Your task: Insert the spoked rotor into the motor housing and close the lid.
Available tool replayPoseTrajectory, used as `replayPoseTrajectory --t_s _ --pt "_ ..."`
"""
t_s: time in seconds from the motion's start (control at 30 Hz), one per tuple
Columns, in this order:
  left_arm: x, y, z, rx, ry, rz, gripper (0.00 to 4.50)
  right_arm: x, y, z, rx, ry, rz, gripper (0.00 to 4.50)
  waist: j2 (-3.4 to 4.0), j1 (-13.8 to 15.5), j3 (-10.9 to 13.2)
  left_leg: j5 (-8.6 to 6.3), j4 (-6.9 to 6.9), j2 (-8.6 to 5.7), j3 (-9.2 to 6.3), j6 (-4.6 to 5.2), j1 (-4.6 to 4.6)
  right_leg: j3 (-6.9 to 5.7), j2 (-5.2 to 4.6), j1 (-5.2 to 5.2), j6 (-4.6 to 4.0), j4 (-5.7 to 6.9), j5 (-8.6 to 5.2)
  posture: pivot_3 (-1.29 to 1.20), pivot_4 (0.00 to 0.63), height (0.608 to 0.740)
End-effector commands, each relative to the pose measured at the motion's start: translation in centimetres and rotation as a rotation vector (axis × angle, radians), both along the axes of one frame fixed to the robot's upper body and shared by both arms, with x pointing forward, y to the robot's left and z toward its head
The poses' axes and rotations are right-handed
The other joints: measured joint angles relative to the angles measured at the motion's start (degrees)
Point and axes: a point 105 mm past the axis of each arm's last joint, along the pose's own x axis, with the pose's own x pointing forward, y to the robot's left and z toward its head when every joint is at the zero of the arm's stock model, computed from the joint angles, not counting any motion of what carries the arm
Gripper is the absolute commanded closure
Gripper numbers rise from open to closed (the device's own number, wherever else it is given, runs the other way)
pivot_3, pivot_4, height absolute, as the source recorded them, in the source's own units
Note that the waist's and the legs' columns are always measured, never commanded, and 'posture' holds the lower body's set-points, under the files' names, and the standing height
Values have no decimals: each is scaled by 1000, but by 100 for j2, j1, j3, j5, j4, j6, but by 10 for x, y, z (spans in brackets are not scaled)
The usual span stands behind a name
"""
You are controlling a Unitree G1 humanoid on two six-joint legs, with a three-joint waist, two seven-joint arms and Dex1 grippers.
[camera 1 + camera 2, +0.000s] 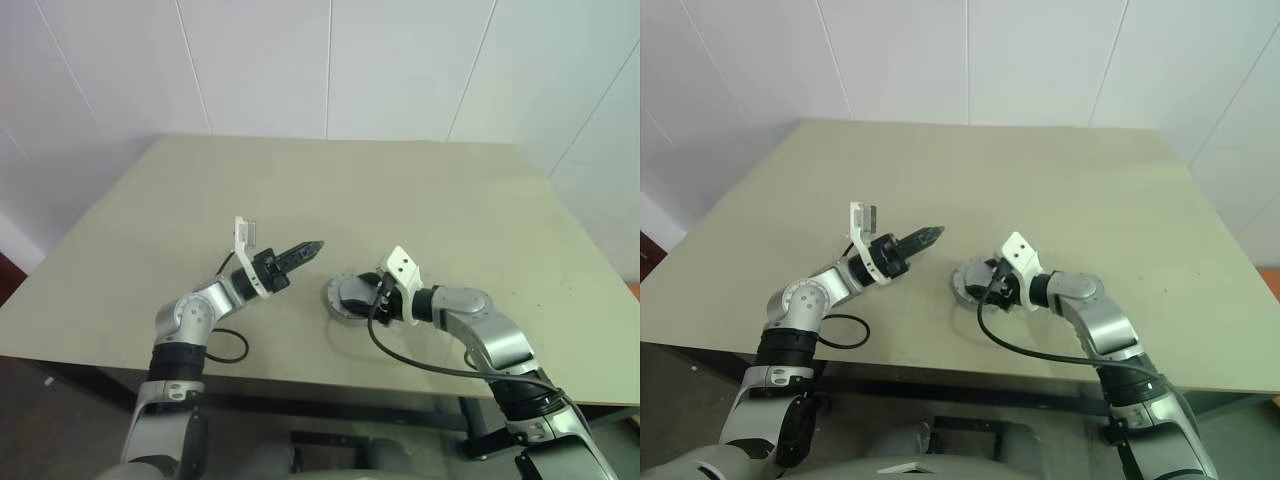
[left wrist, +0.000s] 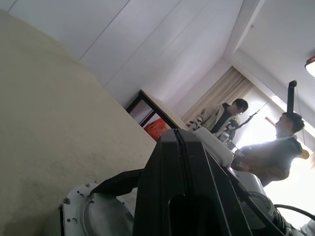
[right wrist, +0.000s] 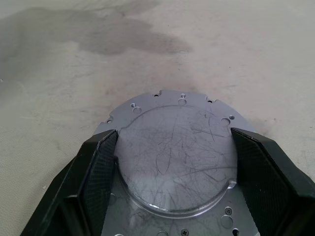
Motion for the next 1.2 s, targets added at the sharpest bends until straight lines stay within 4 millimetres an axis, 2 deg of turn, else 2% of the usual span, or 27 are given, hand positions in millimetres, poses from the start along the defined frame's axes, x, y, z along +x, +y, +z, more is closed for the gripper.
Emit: replayPoseTrajectory --t_s 0.03,0.43,0.77,1.2 --pt "-1 3 11 -29 -41 -4 4500 5 -5 7 -4 -37 -23 1286 0 0 0 0 0 0 0 0 0 0 0 0 0 0 0 0 0 740" --pt "-3 4 1 11 -49 -32 4500 4 -20 -6 -57 8 -65 1286 0 10 0 0 1 -1 0 0 4 -2 0 6 0 -1 0 0 0 740" --pt "-12 8 -17 304 -256 -79 4500 6 -28 -8 -81 15 -73 1286 0 27 -1 -1 1 -5 0 -1 2 2 -10 9 -1 -9 -1 0 0 740" --pt "-4 19 -13 422 -417 -25 4500 -2 -35 -15 -91 78 -54 1286 0 128 -1 -10 0 -9 -1 1 -2 -1 -31 6 -1 -18 -1 0 0 740"
